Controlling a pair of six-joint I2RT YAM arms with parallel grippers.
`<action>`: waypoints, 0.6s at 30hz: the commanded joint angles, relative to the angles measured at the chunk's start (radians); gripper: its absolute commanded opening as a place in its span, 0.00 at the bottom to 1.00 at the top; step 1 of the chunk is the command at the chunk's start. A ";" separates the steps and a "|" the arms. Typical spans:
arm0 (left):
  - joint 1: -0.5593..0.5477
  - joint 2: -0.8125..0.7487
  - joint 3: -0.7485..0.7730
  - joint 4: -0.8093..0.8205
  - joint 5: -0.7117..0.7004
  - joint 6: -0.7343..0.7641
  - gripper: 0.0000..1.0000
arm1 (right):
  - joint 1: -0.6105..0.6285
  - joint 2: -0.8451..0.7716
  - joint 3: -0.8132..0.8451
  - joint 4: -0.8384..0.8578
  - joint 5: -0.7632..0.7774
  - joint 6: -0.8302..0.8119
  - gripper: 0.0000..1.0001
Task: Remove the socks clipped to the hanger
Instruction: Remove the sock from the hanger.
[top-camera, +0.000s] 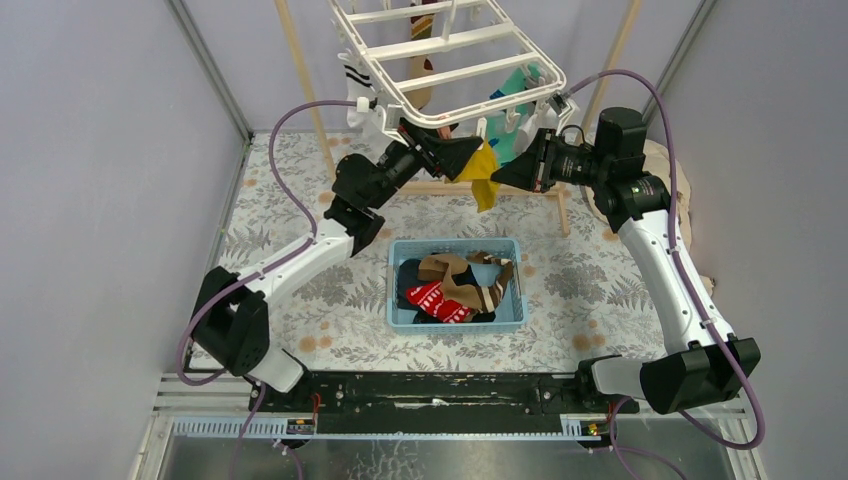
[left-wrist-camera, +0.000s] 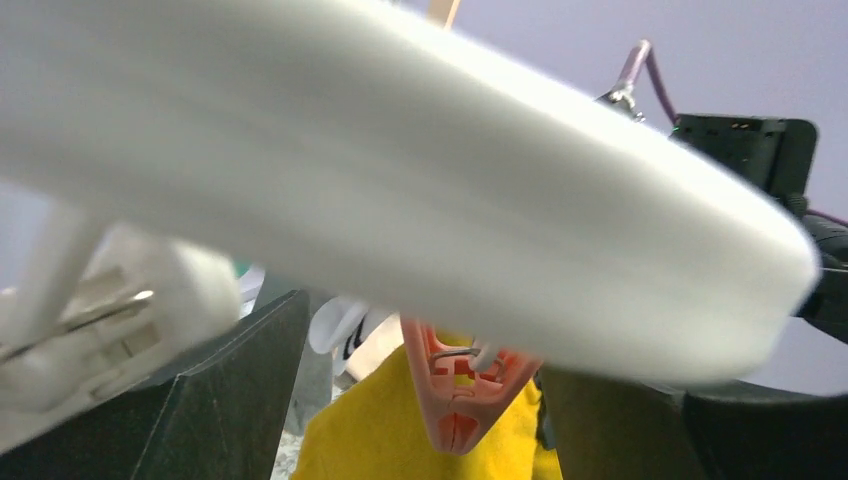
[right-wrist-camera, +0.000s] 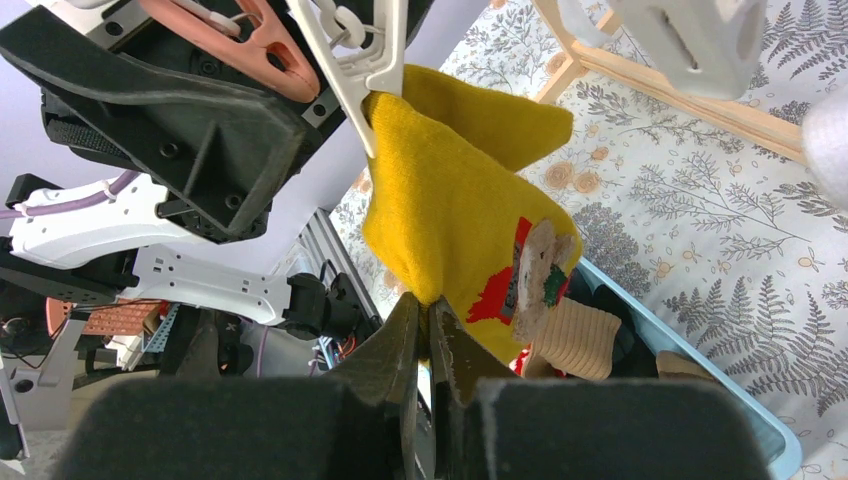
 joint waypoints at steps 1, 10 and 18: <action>0.006 0.021 0.049 0.142 0.051 -0.047 0.87 | -0.005 -0.028 0.034 -0.010 -0.038 -0.018 0.06; 0.007 0.077 0.071 0.208 0.078 -0.094 0.86 | -0.005 -0.031 0.037 -0.047 -0.045 -0.043 0.06; 0.006 0.000 -0.023 0.123 0.007 -0.038 0.86 | -0.006 -0.049 0.046 -0.098 0.003 -0.080 0.06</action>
